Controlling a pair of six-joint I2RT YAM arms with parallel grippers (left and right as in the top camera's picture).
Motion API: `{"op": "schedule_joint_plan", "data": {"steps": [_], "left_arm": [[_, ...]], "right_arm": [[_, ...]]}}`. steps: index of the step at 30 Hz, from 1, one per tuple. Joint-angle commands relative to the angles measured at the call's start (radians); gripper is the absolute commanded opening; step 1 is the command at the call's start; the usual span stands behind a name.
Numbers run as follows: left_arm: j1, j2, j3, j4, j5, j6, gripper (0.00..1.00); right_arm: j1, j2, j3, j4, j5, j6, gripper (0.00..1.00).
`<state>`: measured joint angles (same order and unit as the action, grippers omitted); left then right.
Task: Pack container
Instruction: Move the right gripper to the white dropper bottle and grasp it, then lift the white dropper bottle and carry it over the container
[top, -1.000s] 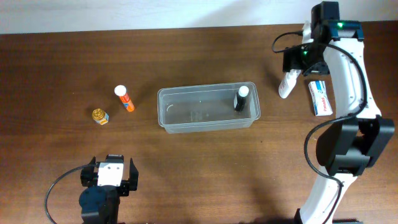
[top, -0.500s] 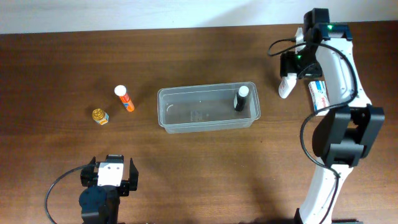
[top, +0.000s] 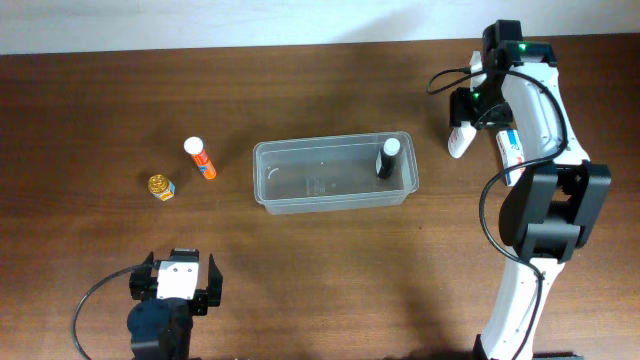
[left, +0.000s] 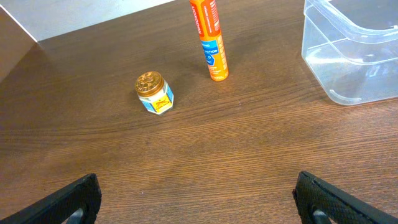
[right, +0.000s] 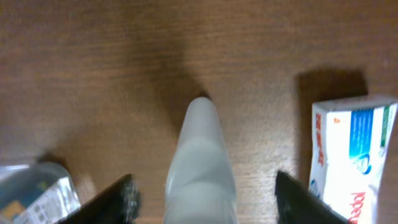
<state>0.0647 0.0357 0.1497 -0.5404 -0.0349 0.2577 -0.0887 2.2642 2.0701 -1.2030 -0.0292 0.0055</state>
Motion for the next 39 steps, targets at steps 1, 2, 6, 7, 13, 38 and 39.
{"op": "schedule_joint_plan", "data": {"steps": [1, 2, 6, 7, 13, 38, 39], "left_arm": [[-0.005, 0.001, -0.001, -0.006, -0.014, -0.01, 1.0], [-0.005, 0.001, -0.001, -0.006, -0.014, -0.01, 1.0], [-0.005, 0.001, -0.001, -0.006, -0.014, -0.01, 1.0], [-0.005, 0.001, -0.001, -0.006, -0.014, -0.01, 1.0], [-0.005, 0.001, -0.001, -0.006, -0.014, -0.01, 1.0], [-0.005, 0.001, -0.001, -0.006, -0.014, -0.01, 1.0], [-0.005, 0.001, -0.001, -0.006, -0.014, -0.01, 1.0]], "right_arm": [[-0.003, 0.021, -0.002, 0.0, -0.013, -0.002, 0.47], [-0.003, 0.021, -0.002, 0.0, -0.013, -0.002, 0.44], [-0.003, 0.021, -0.002, 0.0, -0.013, -0.002, 0.39], [-0.003, 0.021, -0.002, 0.0, -0.013, -0.002, 0.36], [-0.003, 0.02, -0.001, -0.015, -0.013, -0.002, 0.19], [-0.001, -0.092, 0.545, -0.496, -0.265, 0.027, 0.2], [0.0, -0.111, 0.545, -0.496, -0.275, 0.029, 0.2]]}}
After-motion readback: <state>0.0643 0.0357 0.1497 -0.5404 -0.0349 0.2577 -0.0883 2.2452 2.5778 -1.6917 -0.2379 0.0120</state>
